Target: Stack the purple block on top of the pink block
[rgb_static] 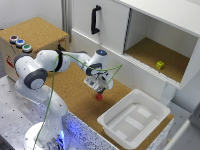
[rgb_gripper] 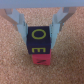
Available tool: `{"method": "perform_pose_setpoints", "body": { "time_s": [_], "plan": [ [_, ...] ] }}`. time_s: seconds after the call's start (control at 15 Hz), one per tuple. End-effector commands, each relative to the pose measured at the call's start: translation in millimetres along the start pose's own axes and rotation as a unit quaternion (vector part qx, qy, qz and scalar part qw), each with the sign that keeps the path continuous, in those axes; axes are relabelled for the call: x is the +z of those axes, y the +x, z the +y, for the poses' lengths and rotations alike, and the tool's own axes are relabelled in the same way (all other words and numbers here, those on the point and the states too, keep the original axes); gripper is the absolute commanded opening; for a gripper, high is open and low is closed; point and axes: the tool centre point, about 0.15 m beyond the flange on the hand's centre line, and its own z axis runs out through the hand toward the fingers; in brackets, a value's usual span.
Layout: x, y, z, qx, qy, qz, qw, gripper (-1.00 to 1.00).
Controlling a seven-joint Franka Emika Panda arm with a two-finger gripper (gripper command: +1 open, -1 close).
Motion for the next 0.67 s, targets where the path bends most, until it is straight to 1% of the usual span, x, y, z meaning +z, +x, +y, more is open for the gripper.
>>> {"method": "perform_pose_setpoints", "body": {
  "time_s": [0.0,0.27,0.4,0.47,0.53,0.6],
  "plan": [
    [28.0,9.8,5.5,-0.002,-0.011,0.002,1.000,-1.00],
    [30.1,15.5,5.5,0.003,-0.009,0.005,1.000,-1.00],
    [32.3,15.5,6.5,0.007,-0.011,-0.004,1.000,-1.00],
    [32.2,15.4,6.0,0.006,-0.012,-0.006,1.000,1.00],
    [30.1,15.3,6.8,0.007,-0.008,-0.003,1.000,1.00],
    [27.0,14.8,6.6,0.007,-0.010,0.002,1.000,1.00]
  ]
}}
